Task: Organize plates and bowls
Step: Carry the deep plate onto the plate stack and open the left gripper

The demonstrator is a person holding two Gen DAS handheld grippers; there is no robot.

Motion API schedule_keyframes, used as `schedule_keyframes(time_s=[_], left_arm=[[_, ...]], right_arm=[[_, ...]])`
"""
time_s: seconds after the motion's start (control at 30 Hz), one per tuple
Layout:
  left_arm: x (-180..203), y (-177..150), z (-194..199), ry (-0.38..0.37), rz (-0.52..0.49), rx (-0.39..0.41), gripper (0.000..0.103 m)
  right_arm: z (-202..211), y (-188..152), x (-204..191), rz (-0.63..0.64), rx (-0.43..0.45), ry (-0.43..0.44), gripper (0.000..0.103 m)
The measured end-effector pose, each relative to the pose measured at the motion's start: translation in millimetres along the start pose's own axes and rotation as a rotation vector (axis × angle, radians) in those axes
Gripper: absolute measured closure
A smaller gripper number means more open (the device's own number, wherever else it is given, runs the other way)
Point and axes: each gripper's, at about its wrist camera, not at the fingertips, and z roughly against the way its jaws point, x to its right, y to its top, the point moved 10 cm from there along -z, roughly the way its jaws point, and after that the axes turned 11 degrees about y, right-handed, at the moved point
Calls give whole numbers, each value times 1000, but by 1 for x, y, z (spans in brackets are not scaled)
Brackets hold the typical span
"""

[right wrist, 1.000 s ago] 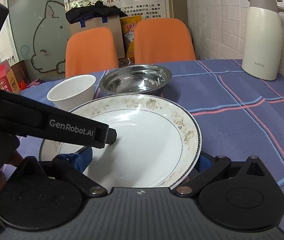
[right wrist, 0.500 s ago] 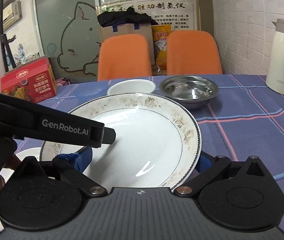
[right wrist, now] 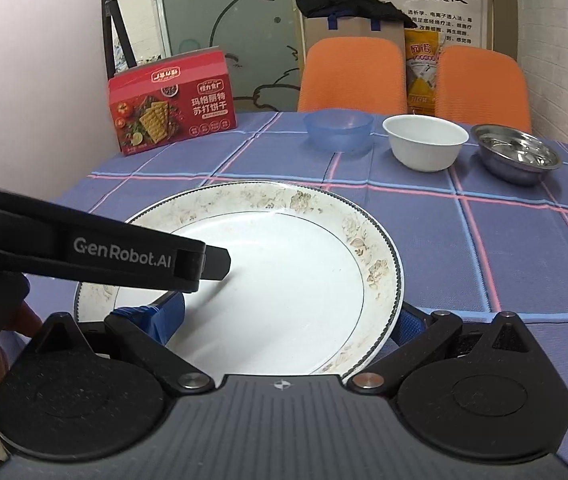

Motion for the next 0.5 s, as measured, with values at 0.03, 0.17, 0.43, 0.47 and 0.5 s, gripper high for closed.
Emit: schedule_keyframes(time_s=[0.03, 0.17, 0.43, 0.47, 0.5], left_arm=[[-3, -2, -1, -10, 11, -5, 43], [-3, -5, -3, -49, 18, -5, 41], [-8, 14, 16, -17, 23, 101, 22], [-10, 19, 20, -10, 23, 119, 22], [-10, 22, 23, -7, 24, 131, 19]], right_arm=[[-1, -1, -3, 23, -6, -8, 12], [-2, -3, -3, 55, -15, -26, 12], [-3, -12, 4, 58, -65, -10, 14], [-2, -10, 2, 75, -56, -11, 14], [0, -8, 1, 85, -47, -11, 14]])
